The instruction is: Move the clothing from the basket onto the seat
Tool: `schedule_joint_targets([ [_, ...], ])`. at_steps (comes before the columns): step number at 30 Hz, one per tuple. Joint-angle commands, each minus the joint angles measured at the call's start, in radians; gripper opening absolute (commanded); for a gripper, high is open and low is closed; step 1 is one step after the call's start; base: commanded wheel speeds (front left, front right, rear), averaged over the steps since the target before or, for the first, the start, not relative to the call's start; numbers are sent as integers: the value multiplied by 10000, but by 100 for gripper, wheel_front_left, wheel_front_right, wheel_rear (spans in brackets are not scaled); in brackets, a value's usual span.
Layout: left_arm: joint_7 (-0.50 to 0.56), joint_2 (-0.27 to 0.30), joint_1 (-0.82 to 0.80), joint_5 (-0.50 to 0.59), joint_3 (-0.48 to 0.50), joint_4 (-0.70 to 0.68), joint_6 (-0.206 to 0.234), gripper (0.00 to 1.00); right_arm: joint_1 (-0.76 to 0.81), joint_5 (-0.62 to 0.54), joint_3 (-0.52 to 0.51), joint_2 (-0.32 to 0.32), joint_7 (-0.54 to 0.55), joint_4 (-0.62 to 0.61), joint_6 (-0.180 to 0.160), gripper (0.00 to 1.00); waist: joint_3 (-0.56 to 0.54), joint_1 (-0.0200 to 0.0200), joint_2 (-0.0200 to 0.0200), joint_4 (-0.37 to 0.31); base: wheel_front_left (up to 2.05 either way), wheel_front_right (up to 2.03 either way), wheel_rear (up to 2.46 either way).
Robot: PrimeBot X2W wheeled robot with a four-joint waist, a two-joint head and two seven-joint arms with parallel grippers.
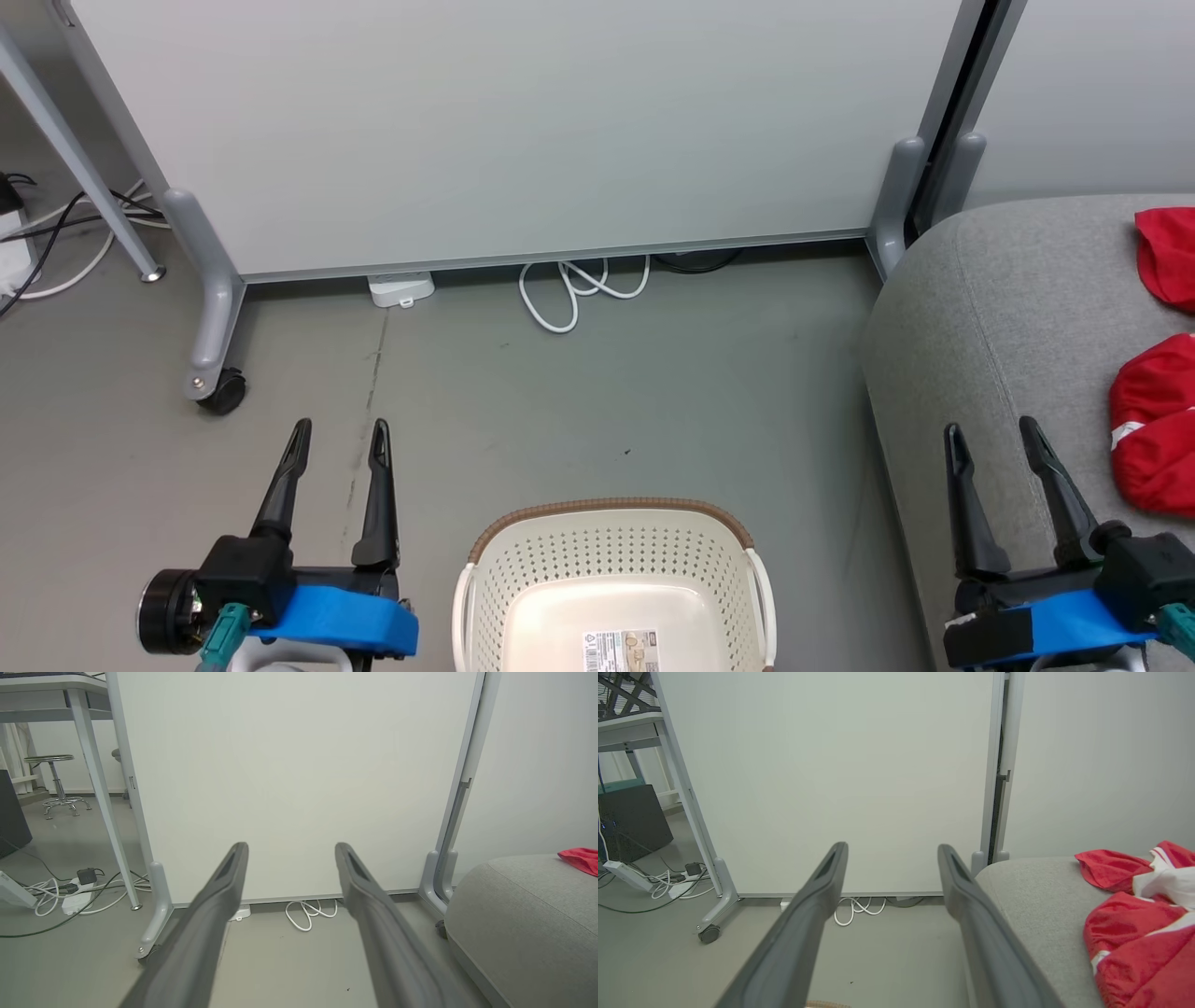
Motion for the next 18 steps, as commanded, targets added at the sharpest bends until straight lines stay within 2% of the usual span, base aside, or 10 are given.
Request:
schedule_joint_targets([
  [1,-45,-61,132,84,121,17,-52,100,178,-16,7,63,-3,32,2,100,-38,1,-1,-26,0,0,0],
  [18,-46,-414,343,527,599,112,-415,100,333,262,33,135,-3,133,2,100,-103,1,-1,-172,0,0,0],
])
